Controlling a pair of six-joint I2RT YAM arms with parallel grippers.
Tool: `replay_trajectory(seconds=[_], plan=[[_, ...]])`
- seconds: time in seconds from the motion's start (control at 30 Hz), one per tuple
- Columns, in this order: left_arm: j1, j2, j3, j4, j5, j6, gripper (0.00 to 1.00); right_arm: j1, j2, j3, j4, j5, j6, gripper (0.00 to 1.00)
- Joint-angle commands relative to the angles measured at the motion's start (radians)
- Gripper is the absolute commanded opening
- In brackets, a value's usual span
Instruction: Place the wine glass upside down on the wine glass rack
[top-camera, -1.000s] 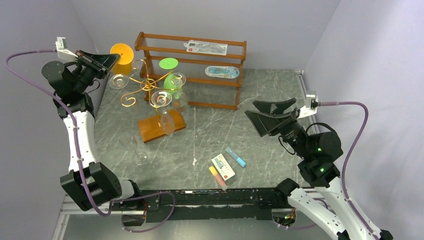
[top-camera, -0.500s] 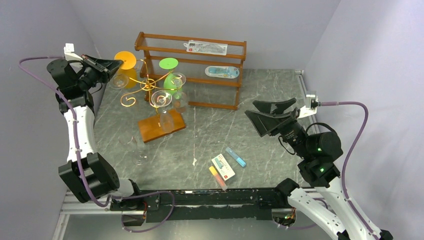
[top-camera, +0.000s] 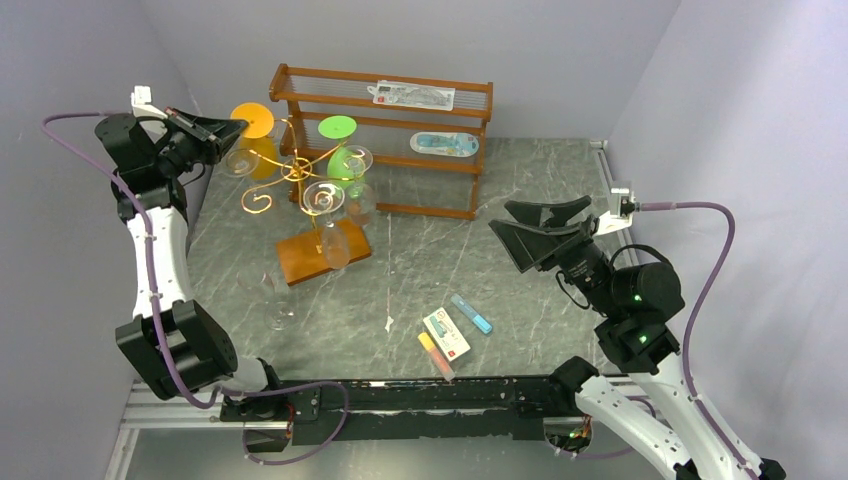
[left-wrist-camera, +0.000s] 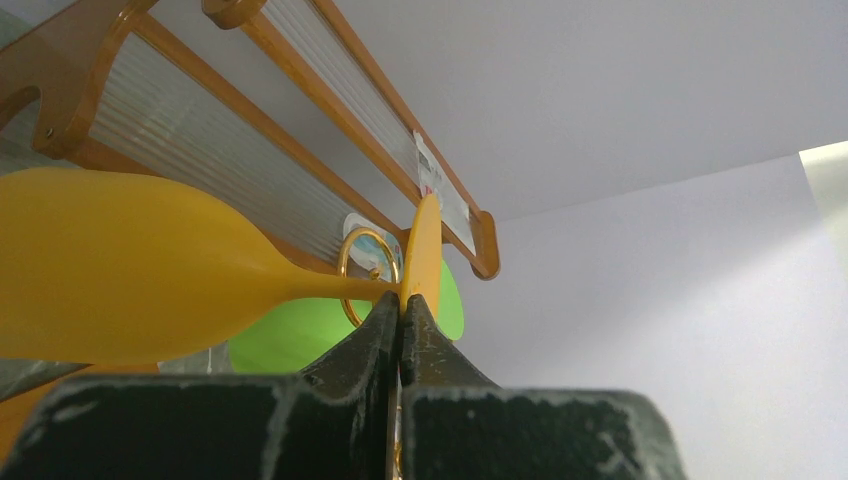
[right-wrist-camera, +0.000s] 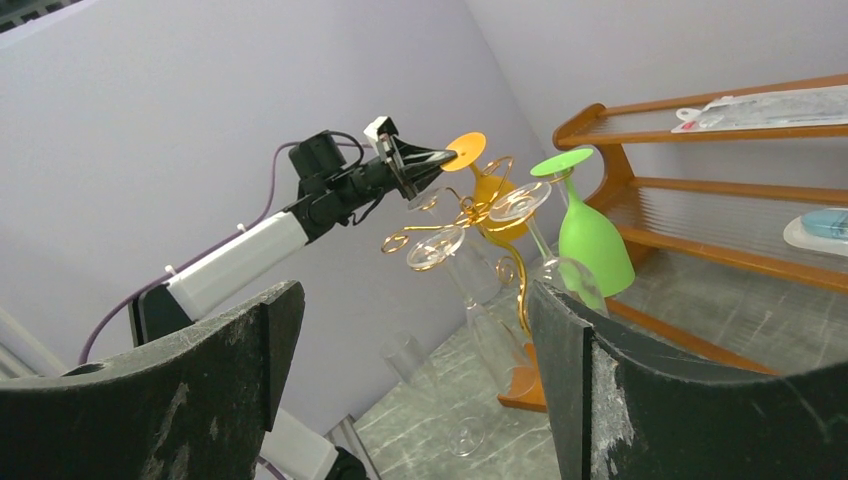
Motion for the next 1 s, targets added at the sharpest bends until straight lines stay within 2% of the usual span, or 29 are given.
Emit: replay_trajectory(seconds=[0.0,0.43,0.97], plan=[[-0.022,0.017,0.047,-0.035,0.050,0.017,0.05,-0.004,-0.004,-0.012,0.010,0.008,0.004,0.86],[-0.033,0.009,0.107,-0.170,0.013,0.122,0.05,-0.004,-0.005,-0.025,0.020,0.008,0.018,0.86],[-0.045,-0.021,0.091,-0.130,0.069,0.084,0.05,-0.004,-0.025,-0.030,0.003,0.019,0.017,0.86]])
